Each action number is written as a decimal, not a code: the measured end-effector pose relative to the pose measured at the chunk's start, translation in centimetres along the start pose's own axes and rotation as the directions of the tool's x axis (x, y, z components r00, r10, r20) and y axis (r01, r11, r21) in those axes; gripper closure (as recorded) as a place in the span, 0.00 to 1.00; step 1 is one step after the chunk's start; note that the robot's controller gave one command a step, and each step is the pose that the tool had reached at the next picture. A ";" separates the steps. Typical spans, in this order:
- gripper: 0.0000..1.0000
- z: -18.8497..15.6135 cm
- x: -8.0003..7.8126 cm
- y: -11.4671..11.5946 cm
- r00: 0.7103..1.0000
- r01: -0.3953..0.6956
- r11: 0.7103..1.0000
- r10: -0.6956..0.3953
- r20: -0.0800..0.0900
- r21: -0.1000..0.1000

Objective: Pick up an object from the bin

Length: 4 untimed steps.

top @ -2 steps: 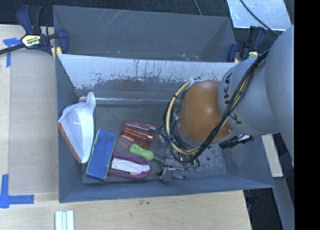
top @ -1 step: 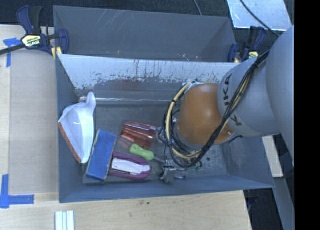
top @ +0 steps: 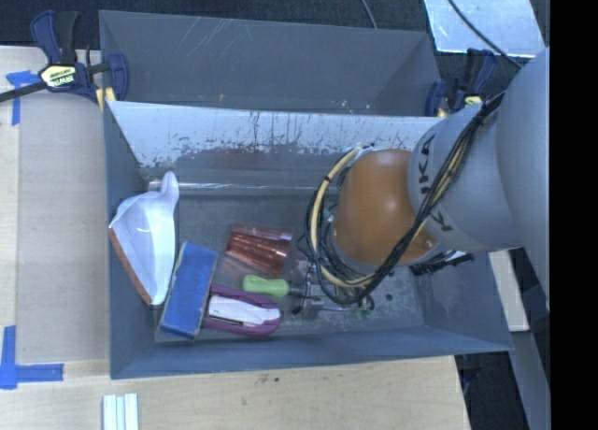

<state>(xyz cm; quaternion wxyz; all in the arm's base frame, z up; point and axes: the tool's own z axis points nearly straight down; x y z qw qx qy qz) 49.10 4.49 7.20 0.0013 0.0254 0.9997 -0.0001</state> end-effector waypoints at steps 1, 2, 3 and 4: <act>1.00 0.0 0.0 0.0 1.000 0.000 1.000 0.000 0.000 0.000; 1.00 -1.1 0.0 0.0 1.000 0.001 1.000 -0.001 0.000 0.000; 1.00 -5.6 0.2 -0.1 1.000 0.002 1.000 -0.002 -0.008 0.001; 1.00 -8.6 0.1 -0.1 1.000 0.004 1.000 -0.004 -0.005 0.000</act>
Offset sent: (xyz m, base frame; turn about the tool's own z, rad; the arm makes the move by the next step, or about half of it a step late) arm 0.0001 -0.0001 0.0268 -0.0001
